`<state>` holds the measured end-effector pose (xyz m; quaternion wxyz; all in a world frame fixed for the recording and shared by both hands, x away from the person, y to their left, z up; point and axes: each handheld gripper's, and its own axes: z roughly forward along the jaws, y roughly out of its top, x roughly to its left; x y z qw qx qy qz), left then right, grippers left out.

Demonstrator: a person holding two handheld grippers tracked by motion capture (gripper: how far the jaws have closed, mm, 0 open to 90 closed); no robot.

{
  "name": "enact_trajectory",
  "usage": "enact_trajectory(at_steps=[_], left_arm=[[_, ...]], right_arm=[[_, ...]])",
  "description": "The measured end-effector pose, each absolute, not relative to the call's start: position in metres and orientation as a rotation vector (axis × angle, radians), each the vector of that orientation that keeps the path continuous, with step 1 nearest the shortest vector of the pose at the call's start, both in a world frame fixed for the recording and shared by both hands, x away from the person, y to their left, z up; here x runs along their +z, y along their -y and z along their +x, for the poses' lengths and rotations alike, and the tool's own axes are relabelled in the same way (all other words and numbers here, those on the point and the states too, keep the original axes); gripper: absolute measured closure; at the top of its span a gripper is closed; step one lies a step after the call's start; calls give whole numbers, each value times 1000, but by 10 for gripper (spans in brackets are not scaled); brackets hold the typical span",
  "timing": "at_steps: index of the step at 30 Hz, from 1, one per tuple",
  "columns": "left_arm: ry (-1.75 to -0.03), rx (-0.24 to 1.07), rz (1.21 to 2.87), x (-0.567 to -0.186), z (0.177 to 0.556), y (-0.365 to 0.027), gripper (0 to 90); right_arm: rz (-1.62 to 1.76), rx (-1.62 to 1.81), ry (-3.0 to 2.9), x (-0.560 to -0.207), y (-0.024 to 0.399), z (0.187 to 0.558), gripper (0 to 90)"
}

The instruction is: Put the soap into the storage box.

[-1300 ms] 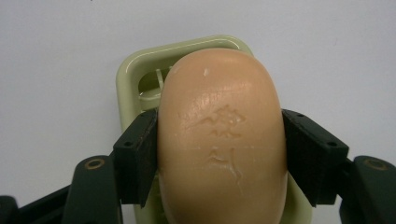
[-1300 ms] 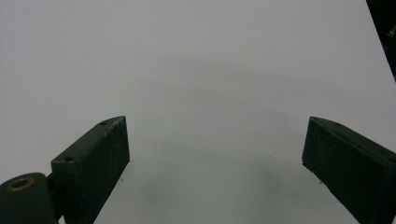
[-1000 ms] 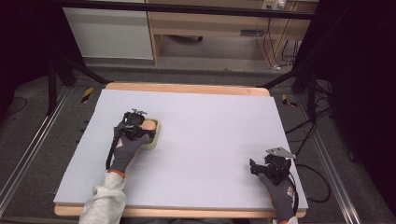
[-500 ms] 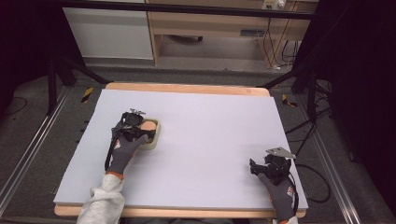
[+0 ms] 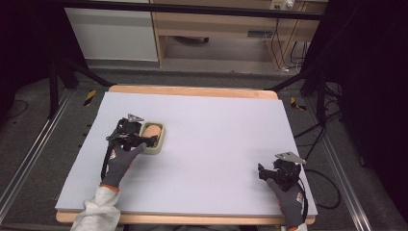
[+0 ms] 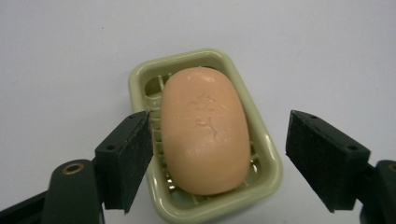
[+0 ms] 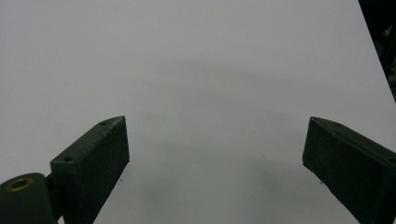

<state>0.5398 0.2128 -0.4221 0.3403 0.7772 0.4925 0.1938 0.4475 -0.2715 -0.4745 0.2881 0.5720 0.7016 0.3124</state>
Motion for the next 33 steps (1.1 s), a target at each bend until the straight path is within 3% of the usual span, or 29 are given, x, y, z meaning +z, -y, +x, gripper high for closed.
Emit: enact_trajectory(at_steps=[21, 33], left_arm=[[-1190, 591, 1976, -434, 485, -247, 221], [-1272, 605, 1949, -460, 467, -273, 224]], right_arm=[[1548, 831, -1852, -474, 275, 445, 65], [1532, 805, -1852, -475, 276, 443, 62]])
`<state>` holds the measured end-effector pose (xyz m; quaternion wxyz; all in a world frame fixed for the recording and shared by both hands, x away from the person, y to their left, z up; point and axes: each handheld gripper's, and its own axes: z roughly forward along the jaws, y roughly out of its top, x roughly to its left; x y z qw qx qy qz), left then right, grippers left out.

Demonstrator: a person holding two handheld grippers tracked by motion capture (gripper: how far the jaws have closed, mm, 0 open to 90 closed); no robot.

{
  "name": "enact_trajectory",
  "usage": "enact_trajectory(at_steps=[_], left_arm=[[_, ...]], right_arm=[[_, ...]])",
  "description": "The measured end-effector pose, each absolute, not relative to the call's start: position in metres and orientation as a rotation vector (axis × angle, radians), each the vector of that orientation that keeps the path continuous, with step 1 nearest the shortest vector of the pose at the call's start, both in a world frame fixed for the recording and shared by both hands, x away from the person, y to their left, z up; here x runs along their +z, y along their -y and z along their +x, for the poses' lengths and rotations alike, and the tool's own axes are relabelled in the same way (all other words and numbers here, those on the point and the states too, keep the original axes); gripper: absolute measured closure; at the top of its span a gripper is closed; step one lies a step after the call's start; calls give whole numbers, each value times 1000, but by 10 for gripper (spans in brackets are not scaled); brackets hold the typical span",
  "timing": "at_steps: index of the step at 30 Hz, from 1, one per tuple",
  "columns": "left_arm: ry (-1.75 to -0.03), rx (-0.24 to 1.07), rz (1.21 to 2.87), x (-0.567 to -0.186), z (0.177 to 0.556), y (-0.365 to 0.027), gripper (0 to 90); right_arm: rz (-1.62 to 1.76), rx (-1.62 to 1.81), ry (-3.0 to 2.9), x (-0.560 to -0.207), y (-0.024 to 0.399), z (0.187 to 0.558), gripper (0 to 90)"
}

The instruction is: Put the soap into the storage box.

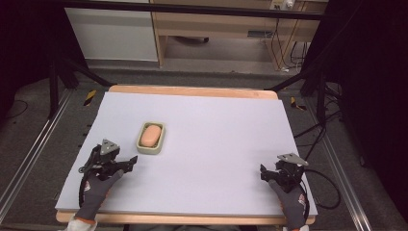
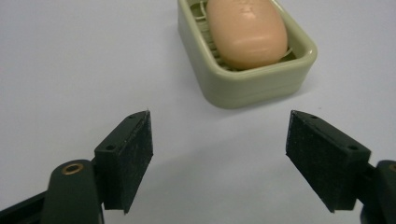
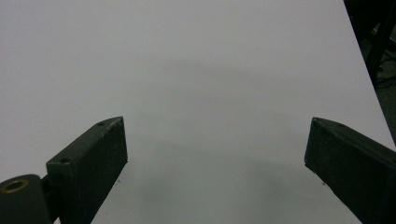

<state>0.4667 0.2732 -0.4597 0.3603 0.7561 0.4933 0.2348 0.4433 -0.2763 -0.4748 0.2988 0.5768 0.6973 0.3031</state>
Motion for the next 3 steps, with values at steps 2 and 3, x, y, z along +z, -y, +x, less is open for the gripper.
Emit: enact_trajectory(at_steps=[2, 3], left_arm=[[-1277, 603, 1946, -460, 466, -276, 223], [-1283, 604, 1939, -461, 465, -278, 223]], right_arm=[[1530, 801, -1852, -475, 276, 443, 62], [1528, 796, -1854, -475, 275, 443, 62]])
